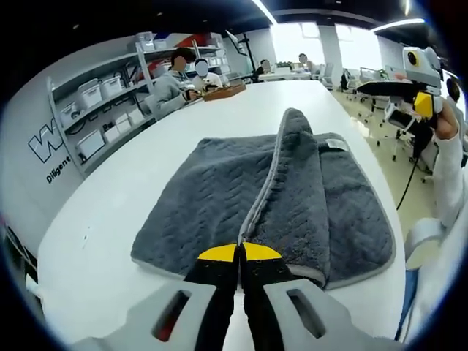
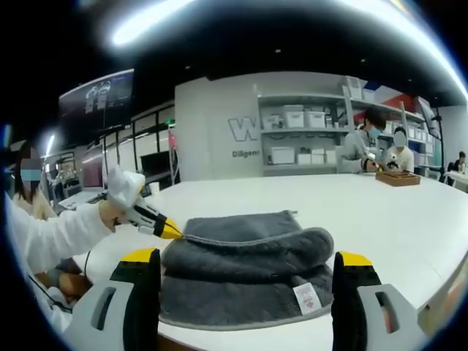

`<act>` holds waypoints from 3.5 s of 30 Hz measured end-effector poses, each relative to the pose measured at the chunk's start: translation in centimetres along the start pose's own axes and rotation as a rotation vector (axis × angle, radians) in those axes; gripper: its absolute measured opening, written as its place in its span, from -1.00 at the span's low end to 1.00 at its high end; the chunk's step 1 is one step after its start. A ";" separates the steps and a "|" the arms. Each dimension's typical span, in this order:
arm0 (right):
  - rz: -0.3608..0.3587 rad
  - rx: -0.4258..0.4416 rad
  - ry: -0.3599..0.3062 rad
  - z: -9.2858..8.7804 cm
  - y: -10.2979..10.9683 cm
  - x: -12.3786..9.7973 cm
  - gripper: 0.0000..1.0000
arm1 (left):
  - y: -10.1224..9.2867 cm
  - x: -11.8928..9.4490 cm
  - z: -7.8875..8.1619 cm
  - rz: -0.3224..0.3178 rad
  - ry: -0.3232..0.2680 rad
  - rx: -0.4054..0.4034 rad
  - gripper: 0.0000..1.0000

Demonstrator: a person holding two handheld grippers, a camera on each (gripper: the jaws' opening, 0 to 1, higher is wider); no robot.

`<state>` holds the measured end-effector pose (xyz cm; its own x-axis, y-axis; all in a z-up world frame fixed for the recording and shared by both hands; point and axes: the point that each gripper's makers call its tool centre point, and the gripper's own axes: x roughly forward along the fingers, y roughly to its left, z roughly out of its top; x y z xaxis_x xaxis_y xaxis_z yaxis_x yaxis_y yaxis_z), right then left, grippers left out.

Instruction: Open the folded towel by lifting each exposed corner and separating the folded layers until the towel lies flat within the target outline without major curled edges

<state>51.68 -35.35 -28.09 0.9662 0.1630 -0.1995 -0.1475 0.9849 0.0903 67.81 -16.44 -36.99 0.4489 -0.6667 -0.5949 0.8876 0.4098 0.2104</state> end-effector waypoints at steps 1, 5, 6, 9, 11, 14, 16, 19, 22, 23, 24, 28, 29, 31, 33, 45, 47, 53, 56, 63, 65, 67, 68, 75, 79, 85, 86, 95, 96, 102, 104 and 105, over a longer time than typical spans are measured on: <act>0.001 0.001 0.000 0.0 0.0 0.0 0.96 | 0.2 0.1 -0.1 0.004 0.002 -0.003 -0.99; 0.002 0.000 0.001 0.0 0.0 0.0 0.96 | 0.9 0.2 -0.5 0.022 0.009 -0.016 -0.99; 0.002 0.000 0.001 0.0 0.1 0.0 0.96 | 1.0 0.2 -0.6 0.027 0.010 -0.018 -0.99; 0.003 0.000 0.004 -0.1 0.1 0.1 0.96 | 1.6 0.3 -0.7 0.041 0.011 -0.026 -0.99; 0.003 -0.001 0.007 -0.2 0.1 0.1 0.96 | 1.9 0.3 -0.8 0.051 0.010 -0.032 -0.99; 0.005 0.000 0.010 -0.2 0.1 0.1 0.96 | 2.5 0.4 -1.0 0.069 0.011 -0.041 -0.99; 0.006 -0.001 0.012 -0.3 0.1 0.2 0.96 | 2.8 0.4 -1.3 0.075 0.014 -0.050 -0.99; 0.008 0.000 0.013 -0.3 0.2 0.2 0.96 | 3.2 0.4 -1.6 0.087 0.020 -0.057 -0.99; 0.007 0.000 0.013 -0.4 0.2 0.2 0.96 | 3.5 0.4 -1.8 0.095 0.023 -0.064 -0.99; 0.007 0.000 0.013 -0.4 0.2 0.2 0.96 | 3.6 0.4 -1.9 0.097 0.024 -0.065 -0.99; 0.007 0.001 0.013 -0.4 0.2 0.2 0.96 | 3.6 0.4 -1.9 0.100 0.025 -0.066 -0.99; 0.006 0.000 0.014 -0.4 0.2 0.2 0.96 | 4.1 0.5 -2.0 0.109 0.027 -0.069 -0.99; 0.007 0.001 0.013 -0.4 0.2 0.3 0.96 | 4.2 0.5 -2.1 0.112 0.028 -0.070 -0.99; 0.008 0.000 0.015 -0.4 0.2 0.3 0.96 | 4.5 0.6 -2.2 0.118 0.032 -0.069 -0.99; 0.008 0.000 0.015 -0.4 0.2 0.3 0.96 | 4.7 0.6 -2.4 0.125 0.039 -0.065 -0.99; 0.010 0.002 0.011 -0.4 0.3 0.1 0.96 | 5.9 0.5 -2.9 0.156 0.049 -0.068 -0.99; 0.010 0.000 0.010 -0.4 0.4 0.1 0.96 | 6.1 0.5 -3.0 0.161 0.049 -0.071 -0.99; 0.009 0.002 0.012 -0.4 0.3 0.1 0.96 | 6.6 0.3 -3.1 0.174 0.050 -0.074 -0.99; 0.011 0.001 0.013 -0.4 0.3 0.1 0.96 | 7.0 0.2 -3.2 0.184 0.052 -0.075 -0.99; 0.010 0.002 0.015 -0.5 0.3 0.1 0.96 | 8.2 0.0 -3.6 0.213 0.056 -0.090 -0.99; 0.009 0.001 0.016 -0.5 0.3 0.1 0.96 | 8.5 -0.1 -3.8 0.219 0.056 -0.098 -0.99; 0.010 0.002 0.017 -0.5 0.3 0.1 0.96 | 8.7 -0.2 -3.9 0.223 0.057 -0.105 -0.99; 0.010 0.002 0.017 -0.5 0.3 0.1 0.96 | 8.8 -0.2 -4.0 0.224 0.057 -0.107 -0.99; 0.014 0.001 0.020 -0.5 0.4 0.2 0.96 | 9.6 -0.5 -4.5 0.247 0.062 -0.126 -0.99; 0.011 0.002 0.022 -0.6 0.3 0.1 0.96 | 10.4 -0.8 -4.9 0.267 0.067 -0.136 -0.99; 0.013 0.001 0.023 -0.5 0.3 0.1 0.96 | 11.2 -1.0 -5.6 0.288 0.077 -0.153 -0.99; 0.015 0.000 0.024 -0.5 0.3 0.2 0.96 | 11.5 -1.0 -5.8 0.292 0.080 -0.157 -0.99; 0.012 0.000 0.027 -0.5 0.2 0.2 0.96 | 12.8 -1.3 -6.9 0.321 0.087 -0.186 -0.99; 0.013 -0.001 0.028 -0.6 0.3 0.3 0.96 | 12.9 -1.4 -6.9 0.325 0.086 -0.191 -0.99; 0.012 -0.001 0.034 -0.7 0.3 0.4 0.96 | 13.6 -1.5 -7.4 0.343 0.090 -0.202 -0.99; 0.011 -0.001 0.034 -0.8 0.2 0.4 0.96 | 13.6 -1.5 -7.6 0.345 0.092 -0.204 -0.99; 0.011 -0.001 0.035 -0.8 0.2 0.4 0.96 | 13.8 -1.6 -7.6 0.347 0.091 -0.207 -0.99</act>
<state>51.85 -35.04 -28.91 0.9566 0.1757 -0.2326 -0.1582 0.9831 0.0922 78.54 -5.03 -39.08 0.6986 -0.4131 -0.5842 0.6414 0.7234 0.2555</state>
